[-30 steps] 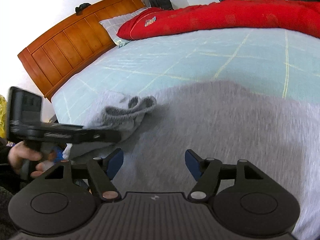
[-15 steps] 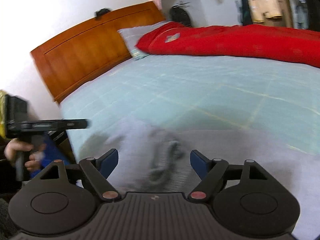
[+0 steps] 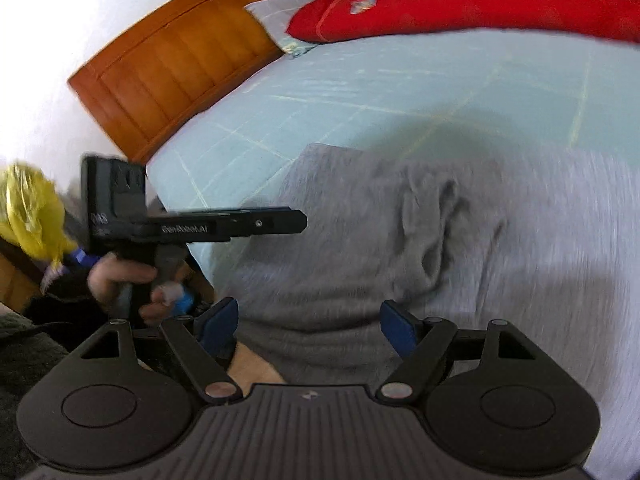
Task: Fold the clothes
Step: 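Open the left tool while the right tool grasps the sweatpants waistband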
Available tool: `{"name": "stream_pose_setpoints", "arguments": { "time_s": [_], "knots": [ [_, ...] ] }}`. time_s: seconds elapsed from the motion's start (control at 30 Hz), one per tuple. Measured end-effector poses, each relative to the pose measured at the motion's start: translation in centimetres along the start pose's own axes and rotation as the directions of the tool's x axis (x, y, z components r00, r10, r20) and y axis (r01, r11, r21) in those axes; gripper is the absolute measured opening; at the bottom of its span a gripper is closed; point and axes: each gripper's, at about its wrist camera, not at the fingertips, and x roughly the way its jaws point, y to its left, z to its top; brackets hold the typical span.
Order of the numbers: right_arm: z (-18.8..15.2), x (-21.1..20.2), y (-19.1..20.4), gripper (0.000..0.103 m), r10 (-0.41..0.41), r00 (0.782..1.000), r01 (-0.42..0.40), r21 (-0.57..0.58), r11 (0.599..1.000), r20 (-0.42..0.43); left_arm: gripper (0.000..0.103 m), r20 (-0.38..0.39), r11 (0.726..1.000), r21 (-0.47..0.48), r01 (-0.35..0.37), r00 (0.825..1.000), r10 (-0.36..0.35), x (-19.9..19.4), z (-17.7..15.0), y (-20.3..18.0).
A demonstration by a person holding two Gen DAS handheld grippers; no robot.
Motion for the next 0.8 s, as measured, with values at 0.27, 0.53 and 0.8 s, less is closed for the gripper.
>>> {"name": "stream_pose_setpoints", "arguments": {
  "time_s": [0.27, 0.53, 0.8],
  "knots": [
    [-1.9, 1.3, -3.6, 0.079, 0.003, 1.000, -0.006, 0.306, 0.952, 0.011, 0.066, -0.004, 0.999, 0.031, 0.027, 1.000, -0.027, 0.2, 0.0, -0.2],
    [-0.4, 2.1, -3.0, 0.079, -0.056, 0.998, 0.049, 0.315, 0.948, 0.016, 0.066, 0.021, 0.999, 0.001, 0.045, 0.999, -0.045, -0.4, -0.1, 0.1],
    [-1.5, 2.6, -4.1, 0.065, -0.019, 0.992, -0.030, 0.382, 0.923, 0.124, 0.066, 0.014, 0.997, -0.003, 0.071, 0.997, -0.071, -0.1, 0.1, 1.0]
  ]
}}
